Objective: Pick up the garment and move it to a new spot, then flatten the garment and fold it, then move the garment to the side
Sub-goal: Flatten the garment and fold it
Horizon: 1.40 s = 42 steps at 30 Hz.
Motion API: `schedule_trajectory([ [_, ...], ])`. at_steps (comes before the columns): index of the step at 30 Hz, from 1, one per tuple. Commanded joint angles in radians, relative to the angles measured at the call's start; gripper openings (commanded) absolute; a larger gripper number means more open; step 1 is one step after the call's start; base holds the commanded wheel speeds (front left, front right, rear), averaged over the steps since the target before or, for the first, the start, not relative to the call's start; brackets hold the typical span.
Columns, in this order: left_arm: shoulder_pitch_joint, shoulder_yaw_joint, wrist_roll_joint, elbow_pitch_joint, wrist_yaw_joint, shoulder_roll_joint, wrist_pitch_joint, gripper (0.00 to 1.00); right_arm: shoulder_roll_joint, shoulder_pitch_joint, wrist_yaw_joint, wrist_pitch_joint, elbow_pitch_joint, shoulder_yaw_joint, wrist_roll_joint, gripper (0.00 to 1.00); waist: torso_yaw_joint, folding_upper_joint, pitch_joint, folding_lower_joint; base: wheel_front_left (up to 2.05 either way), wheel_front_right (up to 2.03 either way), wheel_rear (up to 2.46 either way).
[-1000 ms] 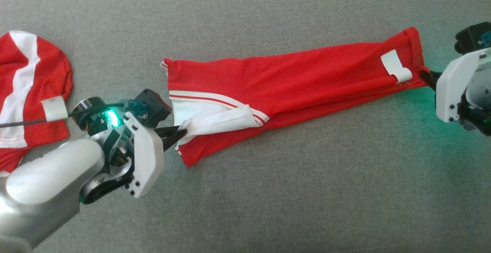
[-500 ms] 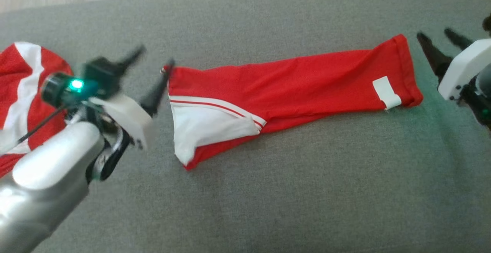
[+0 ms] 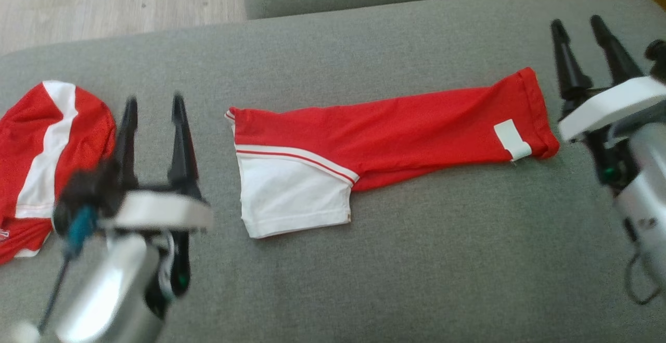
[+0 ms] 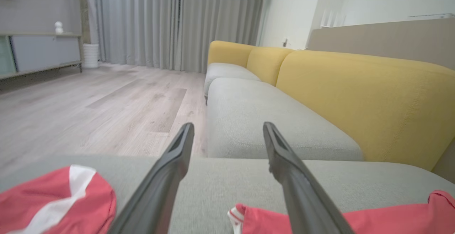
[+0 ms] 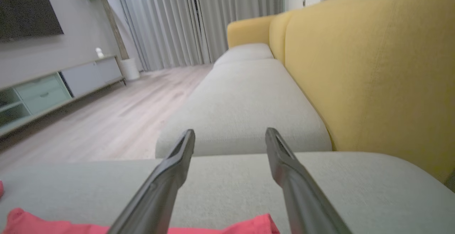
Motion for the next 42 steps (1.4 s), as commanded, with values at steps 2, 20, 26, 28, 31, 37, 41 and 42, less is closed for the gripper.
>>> schedule_trajectory([
  [2,0.069,0.136,0.088,-0.044,-0.031,-0.04,-0.008,1.0,0.067,0.083,-0.001,-0.013,-0.097,-0.124,-0.096,1.0,-0.007,-0.0001,-0.019,0.0001,0.0,0.0,0.0],
  [20,0.19,0.382,0.382,0.026,-0.292,-0.286,-0.008,1.0,0.317,0.268,-0.001,0.09,-0.123,-0.597,-0.497,1.0,0.021,-0.0001,0.032,0.0001,0.0,0.0,0.0],
  [26,0.16,0.406,0.425,0.056,-0.343,-0.322,-0.008,1.0,0.37,0.175,-0.001,0.176,0.024,-0.816,-0.617,1.0,0.053,-0.0001,0.093,0.0001,0.0,0.0,0.0],
  [28,0.152,0.415,0.436,0.066,-0.356,-0.33,-0.009,1.0,0.386,0.152,-0.001,0.185,0.06,-0.872,-0.653,1.0,0.061,-0.0001,0.109,0.0001,0.0,0.0,0.0],
  [31,0.141,0.427,0.451,0.073,-0.371,-0.34,-0.009,1.0,0.401,0.124,-0.001,0.186,0.106,-0.939,-0.703,1.0,0.07,-0.0001,0.127,0.0001,0.0,0.0,0.0],
  [37,0.13,0.454,0.475,0.081,-0.392,-0.354,-0.009,1.0,0.412,0.08,-0.001,0.168,0.178,-1.031,-0.773,1.0,0.073,-0.0001,0.149,0.0001,0.0,0.0,0.0],
  [41,0.121,0.463,0.487,0.086,-0.402,-0.361,-0.009,1.0,0.413,0.047,-0.001,0.151,0.24,-1.033,-0.776,0.8,0.071,-0.0001,0.158,0.0001,0.0,0.0,0.0],
  [42,0.12,0.465,0.489,0.087,-0.404,-0.363,-0.009,1.0,0.413,0.039,-0.001,0.143,0.255,-1.026,-0.773,0.41,0.07,-0.0001,0.159,0.0001,0.0,0.0,0.0],
])
